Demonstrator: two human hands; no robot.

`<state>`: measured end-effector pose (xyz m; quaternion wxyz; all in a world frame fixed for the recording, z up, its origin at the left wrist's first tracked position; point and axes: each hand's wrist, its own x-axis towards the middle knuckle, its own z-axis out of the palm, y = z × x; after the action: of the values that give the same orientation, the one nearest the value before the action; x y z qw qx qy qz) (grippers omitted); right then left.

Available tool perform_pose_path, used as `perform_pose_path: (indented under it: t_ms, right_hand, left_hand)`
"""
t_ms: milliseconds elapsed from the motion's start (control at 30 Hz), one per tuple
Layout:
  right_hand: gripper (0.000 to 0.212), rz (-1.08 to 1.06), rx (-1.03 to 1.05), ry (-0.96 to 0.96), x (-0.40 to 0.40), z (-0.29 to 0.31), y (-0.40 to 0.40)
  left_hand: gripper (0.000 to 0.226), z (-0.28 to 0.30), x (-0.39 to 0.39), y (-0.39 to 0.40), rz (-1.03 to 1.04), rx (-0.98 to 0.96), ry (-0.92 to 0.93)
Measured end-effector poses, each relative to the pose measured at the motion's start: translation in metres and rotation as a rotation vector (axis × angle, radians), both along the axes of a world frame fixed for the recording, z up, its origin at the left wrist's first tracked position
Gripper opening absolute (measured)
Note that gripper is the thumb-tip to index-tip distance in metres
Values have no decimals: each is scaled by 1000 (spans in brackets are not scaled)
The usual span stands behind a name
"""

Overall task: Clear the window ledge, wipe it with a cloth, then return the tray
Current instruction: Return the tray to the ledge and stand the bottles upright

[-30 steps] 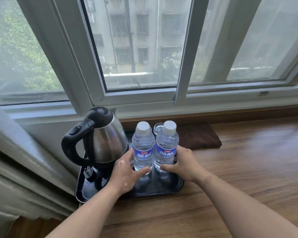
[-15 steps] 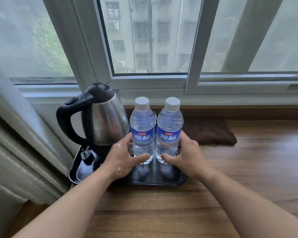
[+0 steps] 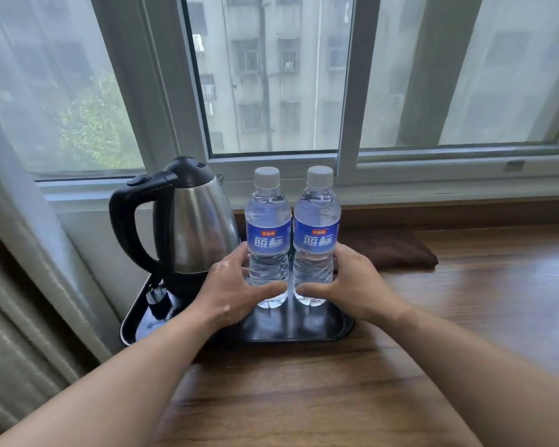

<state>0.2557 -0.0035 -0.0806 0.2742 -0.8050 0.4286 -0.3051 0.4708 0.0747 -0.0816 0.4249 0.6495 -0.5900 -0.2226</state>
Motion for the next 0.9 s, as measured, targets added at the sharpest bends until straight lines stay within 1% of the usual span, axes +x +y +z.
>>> perform_pose_path:
  t_ms: [100, 200, 367, 567, 800, 900]
  right_hand:
    - [50, 8, 15, -14, 0, 0, 1]
    - [42, -5, -19, -8, 2, -1, 4]
    - [49, -37, -47, -4, 4, -1, 4]
    - [49, -23, -35, 9, 3, -1, 4]
    - [48, -41, -41, 30, 4, 0, 3]
    - [47, -36, -47, 38, 4, 0, 4]
  left_hand:
    - [57, -1, 1, -3, 17, -13, 11]
    - [59, -4, 2, -8, 19, -13, 8]
    - [53, -3, 4, -8, 11, -4, 0]
    - [51, -2, 2, -4, -14, -5, -9]
    - [62, -6, 10, -8, -52, 17, 32]
    - [61, -5, 10, -8, -55, 15, 29]
